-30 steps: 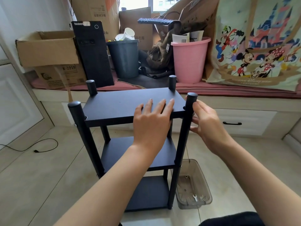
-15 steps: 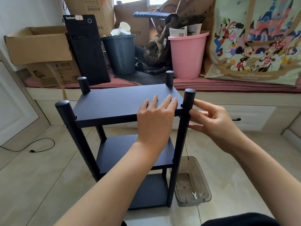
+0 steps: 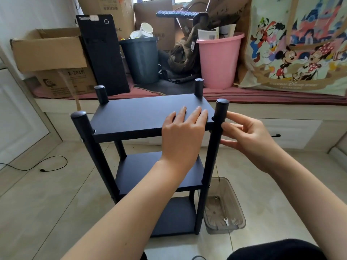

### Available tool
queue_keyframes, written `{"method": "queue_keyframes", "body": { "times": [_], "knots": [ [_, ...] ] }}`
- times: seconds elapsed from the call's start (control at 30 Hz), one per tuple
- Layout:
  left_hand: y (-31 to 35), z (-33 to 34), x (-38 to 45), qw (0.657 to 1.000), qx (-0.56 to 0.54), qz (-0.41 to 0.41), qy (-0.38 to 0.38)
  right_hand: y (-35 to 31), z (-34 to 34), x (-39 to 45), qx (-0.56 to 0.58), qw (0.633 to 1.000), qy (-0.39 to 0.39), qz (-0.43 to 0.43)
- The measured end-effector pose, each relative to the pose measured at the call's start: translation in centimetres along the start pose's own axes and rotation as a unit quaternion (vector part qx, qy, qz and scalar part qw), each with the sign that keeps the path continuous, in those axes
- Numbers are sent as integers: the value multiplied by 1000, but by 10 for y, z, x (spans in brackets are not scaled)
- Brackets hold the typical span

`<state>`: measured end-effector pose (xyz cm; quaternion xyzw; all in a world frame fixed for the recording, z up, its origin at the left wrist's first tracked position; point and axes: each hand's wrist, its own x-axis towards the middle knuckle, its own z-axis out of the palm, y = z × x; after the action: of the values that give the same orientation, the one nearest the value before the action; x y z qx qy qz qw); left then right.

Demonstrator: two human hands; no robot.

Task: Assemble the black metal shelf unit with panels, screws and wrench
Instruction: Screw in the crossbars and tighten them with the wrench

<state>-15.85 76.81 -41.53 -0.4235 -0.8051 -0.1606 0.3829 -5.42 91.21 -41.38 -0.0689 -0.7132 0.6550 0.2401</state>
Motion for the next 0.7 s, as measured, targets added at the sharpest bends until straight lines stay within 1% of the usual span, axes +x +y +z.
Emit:
{"method": "queue_keyframes", "body": {
  "times": [0.1,0.17,0.2,0.3,0.4,0.43,0.47,0.5,0.53,0.57,0.6,0.67,0.7],
  "knots": [
    [-9,-8,-3,998,-66,-4,-17,-2,5,-2,-22,1000,18,-1],
    [-20,-19,-8,992,-115,-29,-47,-4,9,-5,-39,999,29,-1],
    [-26,-25,-12,991,-117,-42,-47,-5,11,-6,-52,998,35,-3],
    [-53,-46,-25,997,-59,-58,4,-8,20,-10,-83,994,71,-14],
    [-88,-66,-40,995,-16,-56,77,-4,30,-11,-118,987,111,-5],
    [-102,-72,-46,993,-13,-69,99,-2,33,-12,-139,983,116,8],
    [-115,-77,-55,988,-29,-102,111,0,36,-13,-166,979,116,23],
    [-127,-80,-64,979,-68,-158,108,2,40,-14,-192,974,113,37],
    [-137,-81,-73,960,-130,-231,93,4,43,-15,-211,970,114,46],
    [-144,-80,-81,929,-204,-302,70,6,45,-15,-220,967,119,50],
    [-149,-79,-86,890,-273,-363,43,7,47,-15,-227,965,126,48],
    [-153,-76,-93,813,-384,-439,5,9,48,-14,-245,959,140,39],
    [-154,-74,-96,788,-418,-451,-4,10,48,-13,-253,956,144,34]
  ]
}}
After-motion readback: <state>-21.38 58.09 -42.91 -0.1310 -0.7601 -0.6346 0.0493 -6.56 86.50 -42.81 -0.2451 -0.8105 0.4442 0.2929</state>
